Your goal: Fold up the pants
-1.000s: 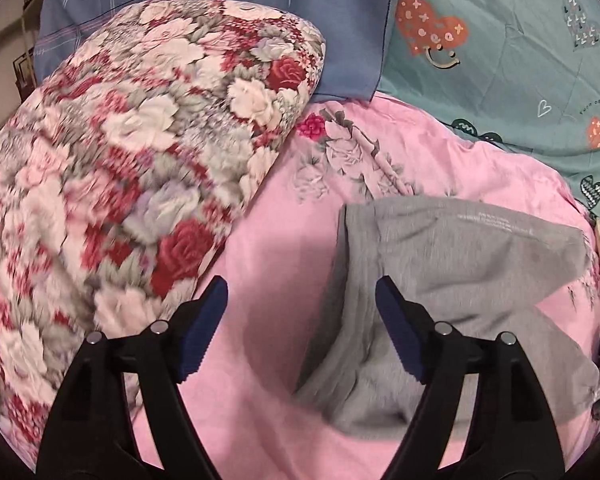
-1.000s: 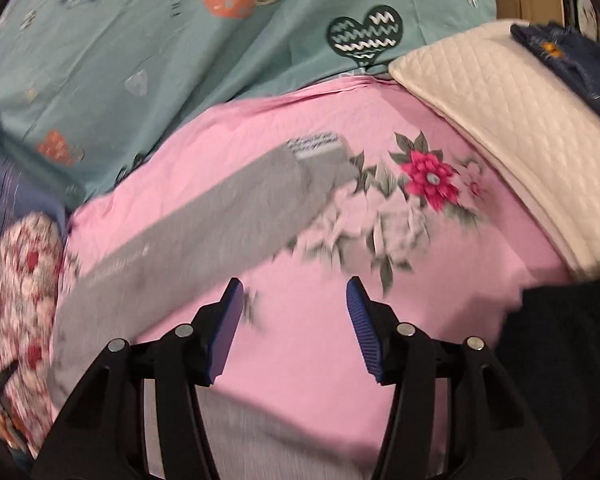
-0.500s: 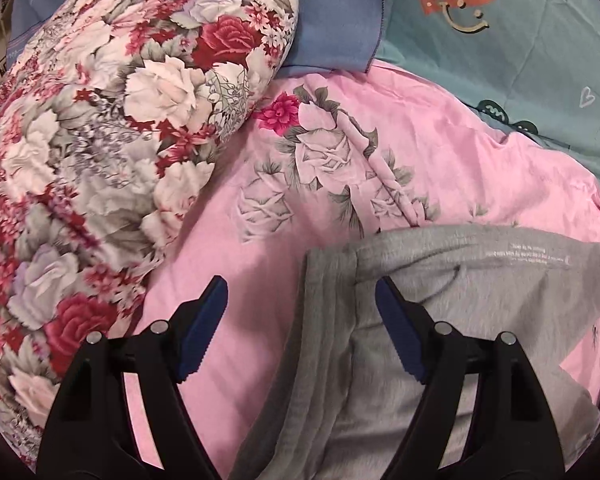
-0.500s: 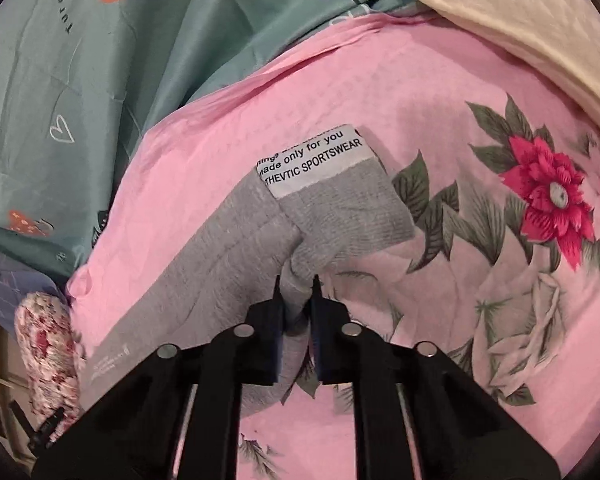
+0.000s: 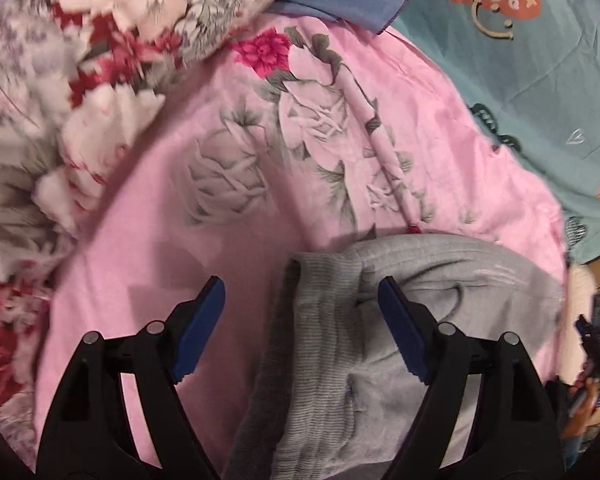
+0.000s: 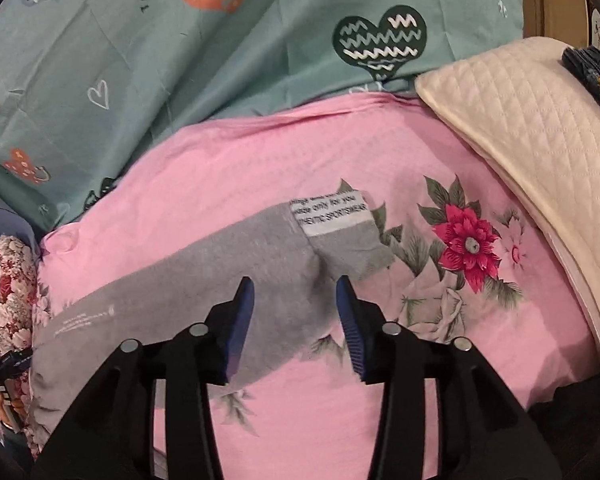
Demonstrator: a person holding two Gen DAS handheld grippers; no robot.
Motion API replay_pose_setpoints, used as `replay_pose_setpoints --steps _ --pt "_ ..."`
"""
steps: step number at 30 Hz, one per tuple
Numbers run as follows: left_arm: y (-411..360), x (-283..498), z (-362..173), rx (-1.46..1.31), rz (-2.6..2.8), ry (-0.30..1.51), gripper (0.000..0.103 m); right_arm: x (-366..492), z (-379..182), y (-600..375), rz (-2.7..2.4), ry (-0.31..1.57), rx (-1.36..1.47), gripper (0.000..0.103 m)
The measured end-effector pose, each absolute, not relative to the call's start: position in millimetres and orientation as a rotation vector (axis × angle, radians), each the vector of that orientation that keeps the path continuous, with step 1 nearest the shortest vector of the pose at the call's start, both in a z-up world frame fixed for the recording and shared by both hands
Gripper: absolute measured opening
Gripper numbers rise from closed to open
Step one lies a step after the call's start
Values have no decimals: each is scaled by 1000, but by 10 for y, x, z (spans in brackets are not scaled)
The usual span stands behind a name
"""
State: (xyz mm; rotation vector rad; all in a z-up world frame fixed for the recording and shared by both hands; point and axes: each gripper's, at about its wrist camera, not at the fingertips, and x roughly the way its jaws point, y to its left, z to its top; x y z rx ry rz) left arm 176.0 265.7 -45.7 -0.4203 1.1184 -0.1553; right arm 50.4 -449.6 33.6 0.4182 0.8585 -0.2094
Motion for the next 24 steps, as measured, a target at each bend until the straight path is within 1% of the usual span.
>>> replay_pose_setpoints --steps 8,12,13,14,15,16,17,19,24 --pt "2634 1879 -610 -581 -402 1124 82 682 568 -3647 -6 865 292 48" --pt "2642 1937 -623 -606 -438 1100 82 985 505 -3055 128 910 205 48" --pt "2623 1934 -614 -587 -438 1092 78 1043 486 -2898 156 917 173 48" --pt "2592 1918 -598 -544 -420 1086 63 1141 452 -2724 191 927 131 48" --pt "2553 1905 -587 -492 -403 1082 50 1240 415 -2567 216 934 82 48" --pt "2533 1895 -588 -471 -414 1082 41 1300 396 -2406 231 937 34 48" --pt "2530 1887 -587 -463 -416 1075 36 1397 351 -2268 253 944 -21 48" --pt "2495 1850 -529 -426 -427 1040 30 1587 247 -1943 317 970 -152 48" --pt "2454 1696 -220 -409 -467 909 27 1948 -48 -1392 383 1009 -492 48"
